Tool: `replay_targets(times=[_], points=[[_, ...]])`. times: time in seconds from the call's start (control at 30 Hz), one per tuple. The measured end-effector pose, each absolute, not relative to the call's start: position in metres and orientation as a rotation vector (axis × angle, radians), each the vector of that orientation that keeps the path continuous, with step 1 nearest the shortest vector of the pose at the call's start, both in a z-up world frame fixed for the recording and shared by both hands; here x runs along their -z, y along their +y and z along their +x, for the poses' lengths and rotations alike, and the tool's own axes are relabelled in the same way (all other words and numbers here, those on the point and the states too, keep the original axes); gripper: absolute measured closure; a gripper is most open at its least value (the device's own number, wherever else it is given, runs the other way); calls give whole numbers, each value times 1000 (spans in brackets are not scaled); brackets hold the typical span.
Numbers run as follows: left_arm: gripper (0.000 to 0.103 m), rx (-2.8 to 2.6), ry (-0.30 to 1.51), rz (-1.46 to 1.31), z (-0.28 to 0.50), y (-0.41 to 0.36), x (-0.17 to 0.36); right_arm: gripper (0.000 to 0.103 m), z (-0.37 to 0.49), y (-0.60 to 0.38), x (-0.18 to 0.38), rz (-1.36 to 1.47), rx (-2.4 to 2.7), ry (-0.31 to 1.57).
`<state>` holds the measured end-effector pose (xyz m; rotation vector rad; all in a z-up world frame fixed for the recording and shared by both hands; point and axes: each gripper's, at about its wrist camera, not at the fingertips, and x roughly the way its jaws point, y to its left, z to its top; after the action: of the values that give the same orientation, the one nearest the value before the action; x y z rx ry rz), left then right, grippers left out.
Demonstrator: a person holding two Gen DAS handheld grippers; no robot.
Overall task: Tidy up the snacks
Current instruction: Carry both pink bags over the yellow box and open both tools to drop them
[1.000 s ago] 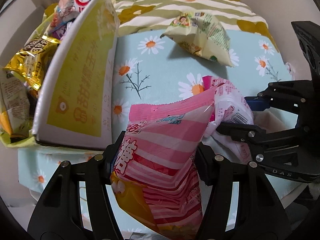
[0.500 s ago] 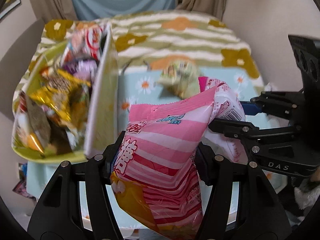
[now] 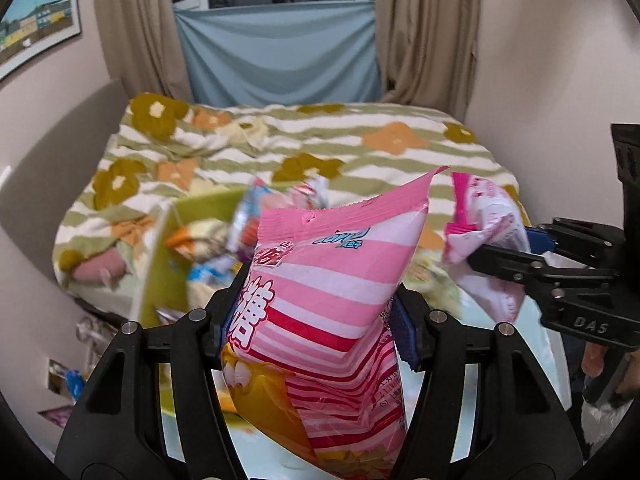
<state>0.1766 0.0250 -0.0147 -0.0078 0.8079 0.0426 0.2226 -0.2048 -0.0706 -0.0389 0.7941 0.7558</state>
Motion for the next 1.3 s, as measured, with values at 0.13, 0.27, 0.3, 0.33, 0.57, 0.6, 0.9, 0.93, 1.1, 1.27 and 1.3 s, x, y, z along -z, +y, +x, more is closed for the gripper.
replay_targets(times=[0.13, 0.27, 0.3, 0.33, 0.57, 0.6, 0.9, 0.93, 1.1, 1.27, 1.3], points=[[43, -61, 819, -7, 196, 77, 14, 71, 239, -170, 59, -4, -751, 779], [43, -59, 860, -10, 219, 121, 27, 71, 254, -133, 57, 27, -750, 784], [43, -57, 872, -10, 223, 130, 32, 71, 257, -124, 57, 32, -748, 788], [43, -47, 889, -9, 231, 141, 39, 71, 261, -113, 59, 40, -743, 793], [18, 20, 1005, 33, 265, 166, 87, 71, 277, -70, 77, 105, -677, 851], [0, 24, 1008, 39, 267, 167, 91, 71, 277, -70, 79, 113, -669, 859], [0, 66, 1000, -73, 240, 180, 103, 71, 282, -56, 99, 111, -623, 928], [0, 60, 995, -82, 235, 180, 101, 71, 282, -55, 99, 107, -627, 931], [0, 33, 973, -103, 217, 185, 89, 71, 287, -45, 94, 89, -655, 933], [0, -15, 964, -120, 209, 196, 86, 70, 295, -22, 91, 65, -701, 947], [0, -22, 964, -121, 207, 197, 86, 66, 297, -17, 92, 60, -705, 950]])
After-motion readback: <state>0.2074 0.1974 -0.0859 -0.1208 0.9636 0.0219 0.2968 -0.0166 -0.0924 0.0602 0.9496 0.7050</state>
